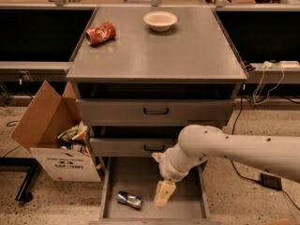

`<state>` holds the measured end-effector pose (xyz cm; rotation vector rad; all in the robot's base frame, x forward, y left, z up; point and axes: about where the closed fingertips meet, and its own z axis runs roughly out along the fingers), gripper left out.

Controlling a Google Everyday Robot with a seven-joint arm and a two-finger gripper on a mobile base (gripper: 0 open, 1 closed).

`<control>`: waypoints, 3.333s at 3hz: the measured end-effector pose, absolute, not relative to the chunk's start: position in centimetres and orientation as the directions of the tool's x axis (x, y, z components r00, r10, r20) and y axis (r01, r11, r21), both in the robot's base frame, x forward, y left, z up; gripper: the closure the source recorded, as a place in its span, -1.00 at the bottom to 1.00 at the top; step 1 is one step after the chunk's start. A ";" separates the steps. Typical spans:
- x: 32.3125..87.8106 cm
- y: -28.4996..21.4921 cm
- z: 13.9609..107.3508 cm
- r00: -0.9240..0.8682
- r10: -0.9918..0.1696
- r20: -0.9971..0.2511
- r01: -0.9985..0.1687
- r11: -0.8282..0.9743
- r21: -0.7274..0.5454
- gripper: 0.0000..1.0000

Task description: Pick redbull can from bottom drawer and place on counter

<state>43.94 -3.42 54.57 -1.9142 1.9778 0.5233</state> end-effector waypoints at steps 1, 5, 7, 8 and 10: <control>44.7 -0.5 49.3 0.011 -0.847 -0.531 -0.998 -0.041 0.046 -1.00; 50.1 3.6 33.7 -0.104 -0.718 -0.688 -0.994 0.047 0.100 -1.00; 53.4 5.1 26.6 -0.179 -0.649 -0.739 -0.982 0.162 0.095 -1.00; 53.9 6.0 22.8 -0.201 -0.636 -0.745 -0.975 0.200 0.092 -1.00; 54.9 7.0 18.0 -0.213 -0.663 -0.718 -0.967 0.247 0.059 -1.00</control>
Offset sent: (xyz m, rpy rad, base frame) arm 0.0199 0.0816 -0.1543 0.1780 0.0914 0.1443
